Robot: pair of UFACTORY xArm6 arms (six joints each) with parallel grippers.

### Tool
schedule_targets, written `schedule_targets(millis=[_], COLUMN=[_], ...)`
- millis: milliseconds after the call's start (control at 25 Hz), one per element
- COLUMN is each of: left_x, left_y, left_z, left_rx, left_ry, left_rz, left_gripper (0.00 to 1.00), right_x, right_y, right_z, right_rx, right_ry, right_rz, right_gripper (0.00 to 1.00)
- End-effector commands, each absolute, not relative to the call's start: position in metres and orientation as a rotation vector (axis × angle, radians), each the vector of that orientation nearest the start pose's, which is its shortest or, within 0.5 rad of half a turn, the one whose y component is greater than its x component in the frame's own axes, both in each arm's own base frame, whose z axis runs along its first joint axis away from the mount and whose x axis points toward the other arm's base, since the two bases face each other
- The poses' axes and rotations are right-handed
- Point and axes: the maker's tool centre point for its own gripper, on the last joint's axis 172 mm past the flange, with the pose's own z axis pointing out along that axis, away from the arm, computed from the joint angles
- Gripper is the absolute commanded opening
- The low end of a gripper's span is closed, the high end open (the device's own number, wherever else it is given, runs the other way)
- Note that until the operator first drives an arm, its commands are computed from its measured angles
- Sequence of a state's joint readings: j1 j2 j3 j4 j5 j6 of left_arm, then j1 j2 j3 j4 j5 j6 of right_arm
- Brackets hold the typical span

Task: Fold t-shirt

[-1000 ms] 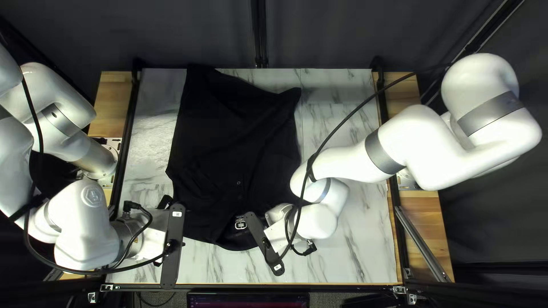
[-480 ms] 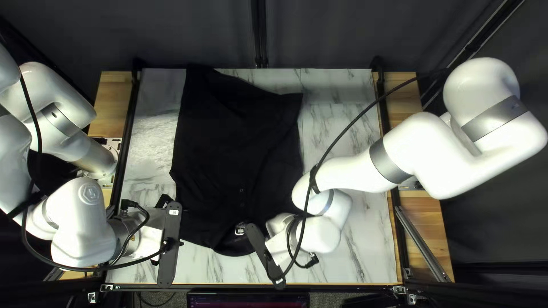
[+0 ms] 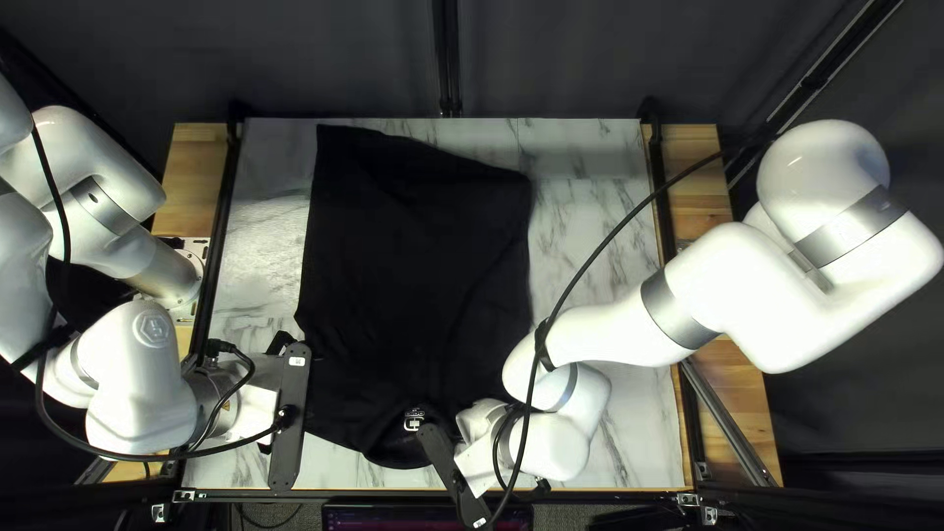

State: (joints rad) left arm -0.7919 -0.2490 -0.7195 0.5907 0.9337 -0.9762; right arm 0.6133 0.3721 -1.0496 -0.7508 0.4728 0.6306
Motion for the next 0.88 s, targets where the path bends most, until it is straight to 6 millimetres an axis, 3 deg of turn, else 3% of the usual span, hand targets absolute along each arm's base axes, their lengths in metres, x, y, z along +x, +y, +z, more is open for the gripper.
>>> schedule_targets(millis=[40, 240, 440, 640, 880], left_x=[0.354, 0.352, 0.353, 0.353, 0.344], left_y=[-0.224, -0.223, -0.219, -0.216, -0.215], left_z=[0.183, 0.183, 0.185, 0.188, 0.188], left_rx=[-2.800, -2.798, -2.794, -2.790, -2.783], left_ry=[0.231, 0.229, 0.230, 0.235, 0.232], left_rz=[-0.565, -0.566, -0.570, -0.573, -0.575], left_gripper=[1.00, 1.00, 1.00, 1.00, 1.00], right_x=[0.487, 0.482, 0.472, 0.461, 0.453], right_y=[0.295, 0.282, 0.241, 0.177, 0.076], right_z=[0.055, 0.072, 0.102, 0.122, 0.146], right_rx=[-3.129, -3.134, -3.139, -3.158, -3.217], right_ry=[-1.008, -0.987, -0.966, -0.910, -0.794], right_rz=[-0.658, -0.689, -0.713, -0.685, -0.640], right_gripper=[1.00, 1.00, 1.00, 1.00, 1.00])
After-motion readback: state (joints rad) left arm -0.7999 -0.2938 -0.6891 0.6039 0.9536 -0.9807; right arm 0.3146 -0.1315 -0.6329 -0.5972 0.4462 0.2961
